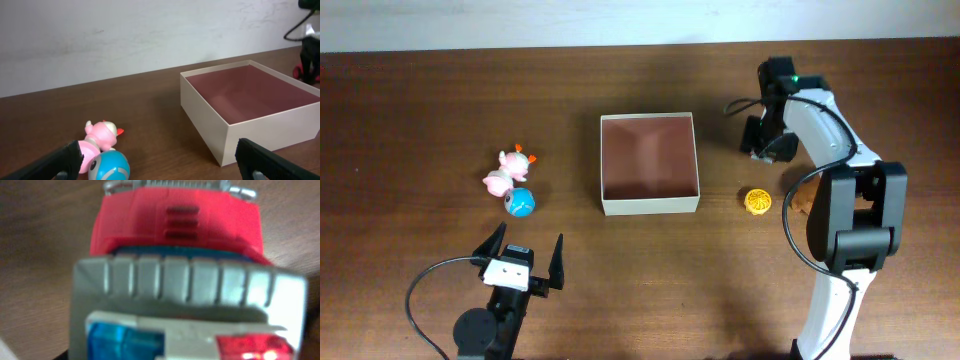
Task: Pack container
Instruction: 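Lift the truck with the right gripper and carry it over the box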
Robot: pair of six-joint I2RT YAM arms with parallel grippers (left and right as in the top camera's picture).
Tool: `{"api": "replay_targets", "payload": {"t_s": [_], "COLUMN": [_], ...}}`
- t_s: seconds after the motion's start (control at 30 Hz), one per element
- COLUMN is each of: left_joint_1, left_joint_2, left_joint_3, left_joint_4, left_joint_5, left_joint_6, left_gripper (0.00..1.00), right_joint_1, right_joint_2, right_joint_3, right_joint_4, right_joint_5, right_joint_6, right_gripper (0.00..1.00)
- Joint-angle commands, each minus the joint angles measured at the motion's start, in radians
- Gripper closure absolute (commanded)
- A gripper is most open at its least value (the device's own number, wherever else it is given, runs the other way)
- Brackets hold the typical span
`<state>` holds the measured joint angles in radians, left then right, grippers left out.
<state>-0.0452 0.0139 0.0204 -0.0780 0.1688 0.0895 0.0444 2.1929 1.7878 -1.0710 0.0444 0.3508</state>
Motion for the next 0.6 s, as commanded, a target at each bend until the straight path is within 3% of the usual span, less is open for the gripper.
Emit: {"api": "replay_targets", "payload": {"t_s": [0.0, 0.13, 0.4, 0.57], "left_joint_1": [0.005, 0.005, 0.005, 0.005], "left_joint_2": [-0.008, -0.008, -0.008, -0.008], "left_joint_3": [-0.005, -0.005, -0.005, -0.005], "left_joint_4": [0.001, 0.001, 0.001, 0.001], "left_joint_5": [0.008, 0.008, 0.008, 0.008], "left_joint_6": [0.013, 0.013, 0.013, 0.013], "left_gripper": [0.00, 0.01, 0.00, 0.00], "right_joint_1": [-0.005, -0.005, 0.015, 0.076], "right_joint_2": [-0.025, -0.027, -0.027, -0.029], "right_joint_3": [0.122, 0.246, 0.470, 0.511], "right_joint_4": [-0.068, -0.171, -0.353, -0.399], "right_joint_5": [-0.014, -0.164, -0.737, -0.868], "right_joint_6": [-0.076, -0.177, -0.446, -0.502], "right_gripper": [0.45, 0.45, 0.44, 0.44]}}
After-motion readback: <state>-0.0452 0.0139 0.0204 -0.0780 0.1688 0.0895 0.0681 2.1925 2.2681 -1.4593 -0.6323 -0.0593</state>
